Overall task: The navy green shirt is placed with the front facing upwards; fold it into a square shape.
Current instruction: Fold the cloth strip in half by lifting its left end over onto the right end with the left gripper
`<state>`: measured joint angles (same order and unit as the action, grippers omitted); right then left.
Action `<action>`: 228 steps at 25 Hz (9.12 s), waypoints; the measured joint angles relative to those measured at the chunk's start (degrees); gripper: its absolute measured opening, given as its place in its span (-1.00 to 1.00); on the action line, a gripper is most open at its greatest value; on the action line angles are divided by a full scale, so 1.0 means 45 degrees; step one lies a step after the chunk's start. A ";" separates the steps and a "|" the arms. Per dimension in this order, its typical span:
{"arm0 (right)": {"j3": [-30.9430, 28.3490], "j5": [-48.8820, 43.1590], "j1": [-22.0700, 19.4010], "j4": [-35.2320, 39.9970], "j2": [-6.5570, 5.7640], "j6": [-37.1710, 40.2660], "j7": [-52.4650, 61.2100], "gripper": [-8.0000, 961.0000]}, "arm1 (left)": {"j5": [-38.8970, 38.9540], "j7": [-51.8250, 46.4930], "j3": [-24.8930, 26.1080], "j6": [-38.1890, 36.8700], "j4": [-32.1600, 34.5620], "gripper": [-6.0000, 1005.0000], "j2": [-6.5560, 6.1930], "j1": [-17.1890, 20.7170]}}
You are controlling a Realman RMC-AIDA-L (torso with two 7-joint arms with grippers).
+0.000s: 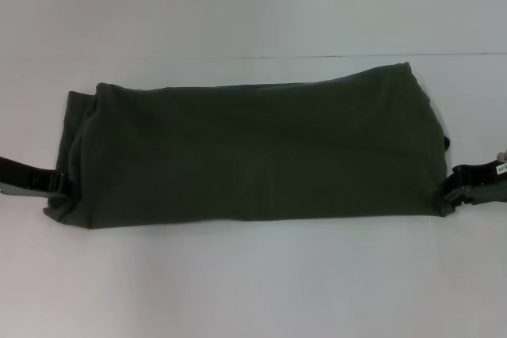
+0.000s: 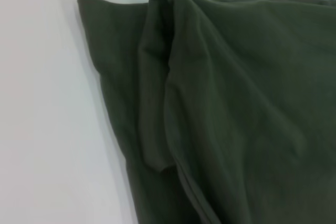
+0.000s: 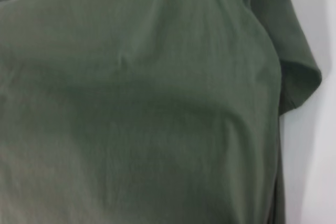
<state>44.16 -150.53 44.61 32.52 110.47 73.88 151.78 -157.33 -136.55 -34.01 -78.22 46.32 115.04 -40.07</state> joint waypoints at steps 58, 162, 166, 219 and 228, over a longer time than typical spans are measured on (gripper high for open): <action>0.0040 -0.0143 -0.0017 0.0352 -0.0331 0.2072 -0.0487 -0.95 | -0.0358 -0.0838 0.0211 -0.1438 0.1343 -0.75 -0.0122 0.0243; 0.1398 -0.0782 -0.0114 0.0917 -0.0263 0.5593 -0.0944 -0.95 | -0.1375 0.0465 -0.1691 -0.6228 0.1405 -0.89 0.0014 -0.0111; 0.1398 -0.1081 -0.0096 0.0954 -0.0238 0.5908 -0.1084 -0.95 | -0.1392 0.0533 -0.1877 -0.6748 0.1451 -0.89 0.0002 -0.0146; -0.2186 0.2280 -0.0248 0.1693 -0.0763 0.5812 -0.2315 0.20 | -0.1422 -0.0848 -0.1819 -0.6780 0.2011 -0.87 -0.0298 0.0021; -0.2391 0.3814 -0.0580 0.1700 -0.0732 0.5204 -0.2682 0.20 | -0.1437 -0.1613 -0.1783 -0.6520 0.2861 -0.62 -0.0361 0.0282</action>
<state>33.40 -133.37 42.00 40.17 107.18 97.30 139.71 -163.80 -143.81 -42.03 -107.56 59.20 113.42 -38.81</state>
